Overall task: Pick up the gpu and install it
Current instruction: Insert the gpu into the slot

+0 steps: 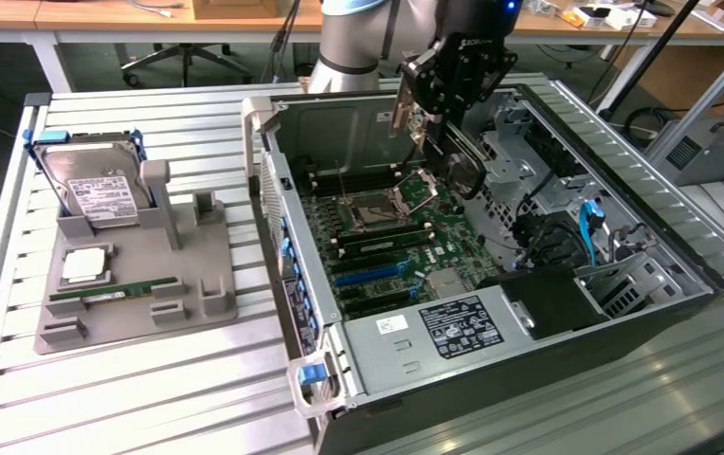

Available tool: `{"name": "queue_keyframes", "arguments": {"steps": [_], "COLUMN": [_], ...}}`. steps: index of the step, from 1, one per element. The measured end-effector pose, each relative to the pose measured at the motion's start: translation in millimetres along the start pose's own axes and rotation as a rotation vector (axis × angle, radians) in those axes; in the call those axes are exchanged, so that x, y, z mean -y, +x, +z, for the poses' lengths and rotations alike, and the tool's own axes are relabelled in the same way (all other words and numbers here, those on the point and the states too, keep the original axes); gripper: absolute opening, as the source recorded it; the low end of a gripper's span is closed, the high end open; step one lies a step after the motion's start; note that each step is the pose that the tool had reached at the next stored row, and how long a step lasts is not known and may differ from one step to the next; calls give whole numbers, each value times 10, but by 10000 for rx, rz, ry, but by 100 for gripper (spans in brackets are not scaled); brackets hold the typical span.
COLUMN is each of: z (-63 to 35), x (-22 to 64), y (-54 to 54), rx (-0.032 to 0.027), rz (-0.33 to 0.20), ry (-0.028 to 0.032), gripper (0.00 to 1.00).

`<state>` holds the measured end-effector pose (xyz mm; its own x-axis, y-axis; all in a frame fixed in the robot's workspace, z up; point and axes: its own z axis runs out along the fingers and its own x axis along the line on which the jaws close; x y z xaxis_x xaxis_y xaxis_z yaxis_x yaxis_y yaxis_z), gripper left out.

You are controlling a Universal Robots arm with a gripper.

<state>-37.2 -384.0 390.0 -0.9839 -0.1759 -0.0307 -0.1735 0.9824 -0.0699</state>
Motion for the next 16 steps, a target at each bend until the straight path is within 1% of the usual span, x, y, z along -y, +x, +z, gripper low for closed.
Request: {"name": "queue_keyframes", "arguments": {"steps": [16], "z": [0], "x": [0], "y": [0], "rx": [9], "rz": [-123], "ry": [-4], "gripper": [27]}}
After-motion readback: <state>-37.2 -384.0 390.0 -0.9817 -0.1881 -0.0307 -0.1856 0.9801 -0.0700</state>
